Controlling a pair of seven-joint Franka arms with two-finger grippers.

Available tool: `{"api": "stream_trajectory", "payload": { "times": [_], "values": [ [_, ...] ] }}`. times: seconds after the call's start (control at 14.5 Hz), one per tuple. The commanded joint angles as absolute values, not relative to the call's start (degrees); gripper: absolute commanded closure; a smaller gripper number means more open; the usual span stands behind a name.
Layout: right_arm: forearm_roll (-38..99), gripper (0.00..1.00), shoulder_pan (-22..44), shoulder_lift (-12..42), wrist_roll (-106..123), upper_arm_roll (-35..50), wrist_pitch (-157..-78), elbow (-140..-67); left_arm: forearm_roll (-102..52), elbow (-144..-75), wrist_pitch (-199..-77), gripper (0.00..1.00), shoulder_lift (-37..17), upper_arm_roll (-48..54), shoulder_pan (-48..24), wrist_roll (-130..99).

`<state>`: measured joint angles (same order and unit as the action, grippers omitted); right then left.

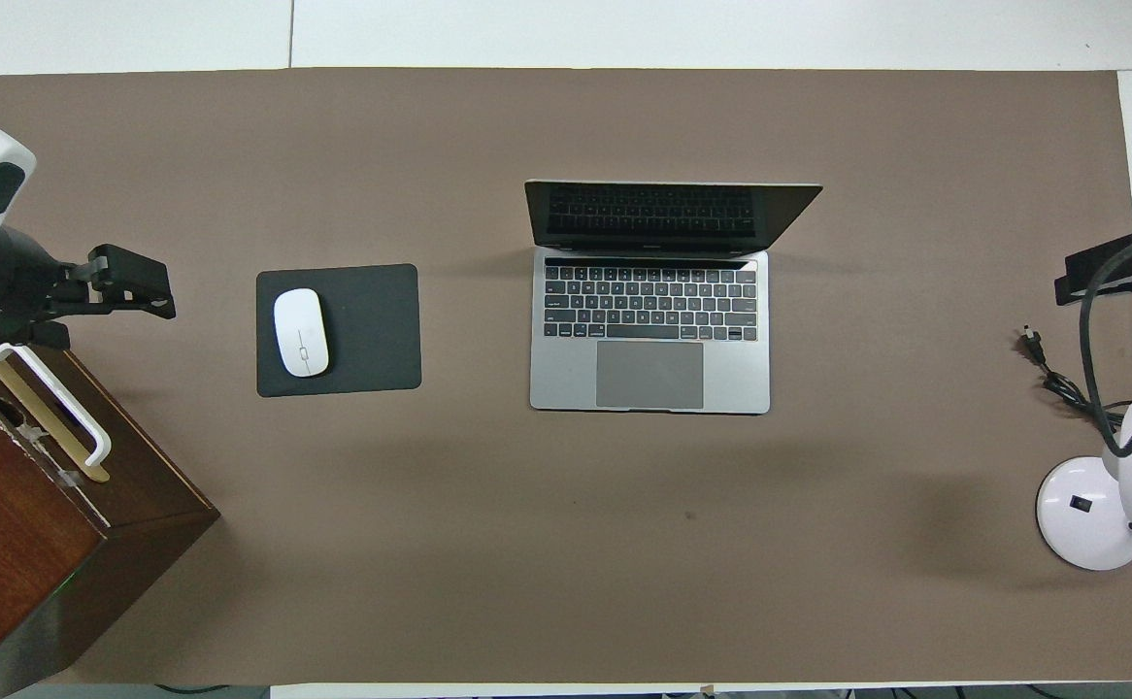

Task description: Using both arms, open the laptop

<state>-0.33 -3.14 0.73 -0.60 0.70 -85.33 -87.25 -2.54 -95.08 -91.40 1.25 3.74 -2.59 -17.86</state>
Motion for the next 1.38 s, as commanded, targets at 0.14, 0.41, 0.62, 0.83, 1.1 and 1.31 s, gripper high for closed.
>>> {"api": "stream_trajectory", "payload": {
  "times": [0.14,0.41,0.62,0.83,1.1,1.31],
  "values": [
    [-0.26,0.00,-3.52,0.18,-0.70,1.14,-84.55,-88.51,-2.11,-95.54,-94.39,0.00,1.67,3.34,-3.08,-17.05],
    [0.00,0.00,-3.52,-0.17,-0.53,1.23,-84.55,-89.21,-2.11,-95.45,-95.10,0.00,1.32,3.08,-2.99,-16.96],
    [0.09,0.00,-3.60,-0.18,-0.53,1.23,-84.55,-89.38,-2.11,-95.27,-94.75,0.00,1.32,3.16,-2.99,-17.05],
    [0.26,0.00,-3.60,-0.26,-0.62,1.23,-84.55,-89.65,-2.11,-94.92,-94.04,0.00,1.14,3.08,-2.99,-17.05],
    [0.35,0.00,-3.60,-0.26,-0.79,1.14,-84.64,-89.65,-2.11,-95.36,-94.13,0.00,1.23,3.25,-2.99,-16.96],
    [0.35,0.00,-3.60,-0.26,-0.79,1.23,-84.64,-89.65,-2.11,-94.92,-94.22,0.00,1.06,3.16,-2.99,-16.79]
  ]
}}
